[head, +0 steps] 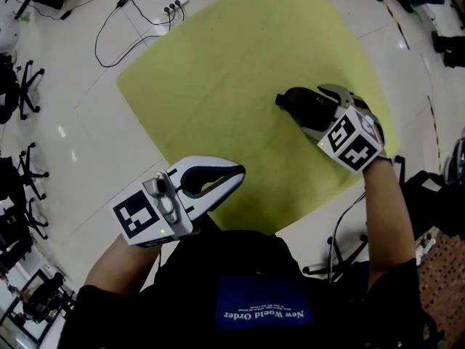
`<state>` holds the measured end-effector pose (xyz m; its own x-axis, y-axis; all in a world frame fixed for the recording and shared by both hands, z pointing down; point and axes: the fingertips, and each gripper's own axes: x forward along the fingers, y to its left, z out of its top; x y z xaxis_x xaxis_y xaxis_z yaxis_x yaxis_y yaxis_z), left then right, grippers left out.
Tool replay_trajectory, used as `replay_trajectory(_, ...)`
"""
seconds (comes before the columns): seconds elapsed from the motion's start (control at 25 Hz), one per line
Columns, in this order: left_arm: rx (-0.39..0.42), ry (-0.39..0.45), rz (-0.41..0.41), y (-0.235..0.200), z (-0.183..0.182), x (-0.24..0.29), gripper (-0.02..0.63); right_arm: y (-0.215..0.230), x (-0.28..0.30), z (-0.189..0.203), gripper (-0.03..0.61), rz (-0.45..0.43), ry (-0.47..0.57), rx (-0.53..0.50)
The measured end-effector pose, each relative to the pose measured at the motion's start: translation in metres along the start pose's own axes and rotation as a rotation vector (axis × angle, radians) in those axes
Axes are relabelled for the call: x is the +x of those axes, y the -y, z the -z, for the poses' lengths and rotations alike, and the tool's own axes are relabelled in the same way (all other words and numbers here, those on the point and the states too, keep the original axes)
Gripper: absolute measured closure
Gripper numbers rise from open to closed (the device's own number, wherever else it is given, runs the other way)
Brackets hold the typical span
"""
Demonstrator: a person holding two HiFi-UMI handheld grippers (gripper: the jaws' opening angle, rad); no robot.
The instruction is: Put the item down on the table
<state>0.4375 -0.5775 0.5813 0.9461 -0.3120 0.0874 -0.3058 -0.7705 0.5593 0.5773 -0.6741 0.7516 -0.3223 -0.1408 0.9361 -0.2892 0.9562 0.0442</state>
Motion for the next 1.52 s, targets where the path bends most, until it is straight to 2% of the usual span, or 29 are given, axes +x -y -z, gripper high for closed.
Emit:
replay_trajectory(0.12,0.016,0.012,-0.003,0.003,-0.01,-0.004,0.62,0.005,-0.025,-0.017,0.191,0.039,0.059,0.017)
replay_trajectory(0.2,0.045,0.023,-0.007,0.01,-0.02,-0.008,0.62,0.011,-0.056,-0.033,0.192,0.082,0.138,0.048)
replay_trajectory(0.36,0.112,0.057,-0.031,0.03,-0.055,-0.023,0.62,0.014,-0.139,-0.067,0.192,0.124,0.38,0.169)
replay_trajectory(0.48,0.152,0.098,-0.058,0.043,-0.087,-0.035,0.62,0.013,-0.211,-0.09,0.208,0.139,0.599,0.272)
replay_trajectory(0.52,0.163,0.11,-0.07,0.048,-0.096,-0.039,0.62,0.012,-0.237,-0.096,0.276,0.139,0.689,0.317)
replay_trajectory(0.64,0.197,0.141,-0.093,0.064,-0.122,-0.048,0.62,0.002,-0.311,-0.106,0.408,0.128,0.941,0.415)
replay_trajectory(0.8,0.25,0.164,-0.101,0.094,-0.15,-0.059,0.62,-0.033,-0.375,-0.107,0.566,0.129,1.171,0.442)
replay_trajectory(0.84,0.261,0.166,-0.103,0.101,-0.154,-0.063,0.62,-0.044,-0.383,-0.106,0.588,0.116,1.216,0.456)
replay_trajectory(0.96,0.279,0.173,-0.111,0.117,-0.16,-0.071,0.62,-0.074,-0.385,-0.1,0.588,0.098,1.258,0.488)
replay_trajectory(1.28,0.253,0.178,-0.111,0.133,-0.143,-0.081,0.62,-0.106,-0.35,-0.09,0.588,0.128,1.193,0.618)
replay_trajectory(1.36,0.235,0.186,-0.113,0.135,-0.141,-0.08,0.62,-0.11,-0.35,-0.087,0.589,0.132,1.196,0.626)
replay_trajectory(1.52,0.248,0.213,-0.082,0.144,-0.141,-0.077,0.62,-0.115,-0.351,-0.086,0.591,0.152,1.176,0.6)
